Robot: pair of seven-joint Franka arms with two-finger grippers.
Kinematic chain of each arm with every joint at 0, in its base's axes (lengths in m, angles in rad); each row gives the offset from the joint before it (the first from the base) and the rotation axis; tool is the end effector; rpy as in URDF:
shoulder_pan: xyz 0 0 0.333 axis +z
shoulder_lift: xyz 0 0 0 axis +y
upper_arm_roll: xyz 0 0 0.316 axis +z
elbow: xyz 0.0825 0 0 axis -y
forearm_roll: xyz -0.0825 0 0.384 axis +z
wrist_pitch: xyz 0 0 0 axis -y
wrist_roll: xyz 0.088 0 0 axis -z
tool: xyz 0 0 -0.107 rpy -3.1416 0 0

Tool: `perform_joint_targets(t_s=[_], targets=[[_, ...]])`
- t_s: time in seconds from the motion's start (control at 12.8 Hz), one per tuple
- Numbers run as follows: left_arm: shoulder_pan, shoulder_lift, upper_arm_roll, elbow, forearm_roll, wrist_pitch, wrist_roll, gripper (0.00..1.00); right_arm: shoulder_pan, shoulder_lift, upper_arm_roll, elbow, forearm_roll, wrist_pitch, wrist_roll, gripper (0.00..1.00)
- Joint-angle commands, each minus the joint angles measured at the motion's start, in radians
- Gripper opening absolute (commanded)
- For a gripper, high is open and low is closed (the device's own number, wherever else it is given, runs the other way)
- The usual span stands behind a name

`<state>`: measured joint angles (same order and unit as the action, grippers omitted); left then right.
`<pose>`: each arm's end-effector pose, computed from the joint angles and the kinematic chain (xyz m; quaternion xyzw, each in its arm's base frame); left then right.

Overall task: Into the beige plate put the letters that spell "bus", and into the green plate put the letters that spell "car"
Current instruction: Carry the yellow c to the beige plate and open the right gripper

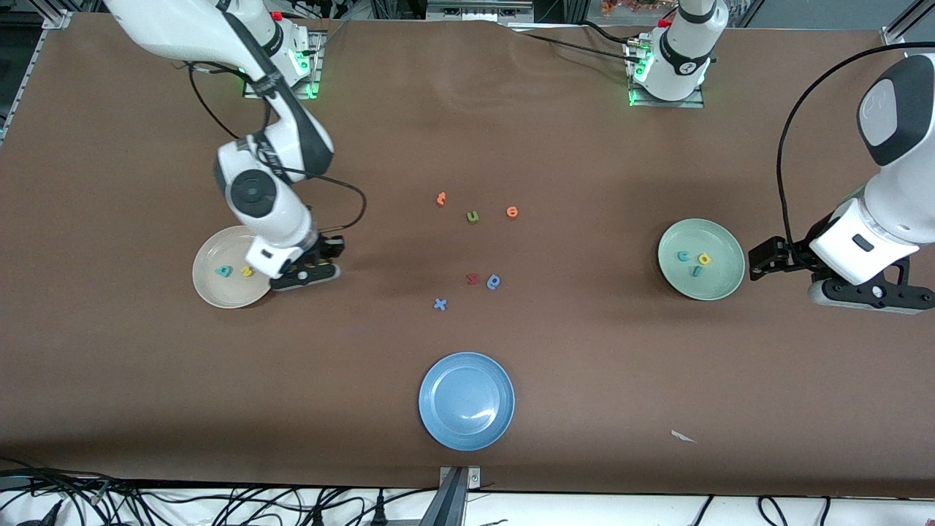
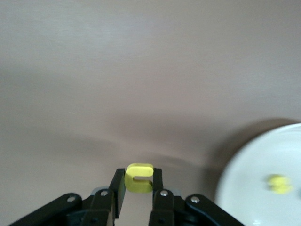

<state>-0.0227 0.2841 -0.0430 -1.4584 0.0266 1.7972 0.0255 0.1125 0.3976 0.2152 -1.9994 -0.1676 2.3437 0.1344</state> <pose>0.6528 -0.0372 0.5270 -0.9985 0.0472 -0.0276 0.0065 0.5722 0.1879 0.2596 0.9885 0.1486 -0.0156 0.0213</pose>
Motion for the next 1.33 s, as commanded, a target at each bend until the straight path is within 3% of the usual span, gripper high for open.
perform_joint_targets(t_s=[0.0, 0.23, 0.47, 0.55, 0.7, 0.86, 1.1, 1.25], targets=[[-0.002, -0.002, 0.005, 0.016, -0.031, -0.018, 0.016, 1.0, -0.103, -0.055, 0.012, -0.064, -0.012, -0.011, -0.175, 0.22], [-0.002, -0.002, 0.005, 0.016, -0.031, -0.018, 0.016, 1.0, -0.219, -0.095, 0.012, -0.158, -0.01, 0.014, -0.32, 0.25], [-0.002, -0.002, 0.005, 0.016, -0.031, -0.018, 0.016, 1.0, -0.26, -0.164, 0.01, -0.251, -0.004, 0.017, -0.357, 0.28], [-0.002, -0.002, 0.005, 0.016, -0.033, -0.018, 0.016, 1.0, -0.263, -0.181, 0.01, -0.271, -0.001, 0.017, -0.357, 0.33], [-0.002, -0.002, 0.005, 0.016, -0.031, -0.018, 0.016, 1.0, -0.264, -0.187, 0.009, -0.272, 0.0, 0.009, -0.355, 0.68], [-0.002, -0.002, 0.005, 0.016, -0.033, -0.018, 0.016, 1.0, -0.264, -0.192, 0.009, -0.269, 0.002, 0.008, -0.354, 0.78], [-0.002, -0.002, 0.005, 0.016, -0.031, -0.018, 0.016, 1.0, -0.264, -0.209, 0.01, -0.243, 0.008, -0.012, -0.346, 0.78], [-0.002, -0.002, 0.005, 0.016, -0.031, -0.018, 0.016, 1.0, -0.261, -0.215, 0.01, -0.167, 0.058, -0.101, -0.348, 0.79]])
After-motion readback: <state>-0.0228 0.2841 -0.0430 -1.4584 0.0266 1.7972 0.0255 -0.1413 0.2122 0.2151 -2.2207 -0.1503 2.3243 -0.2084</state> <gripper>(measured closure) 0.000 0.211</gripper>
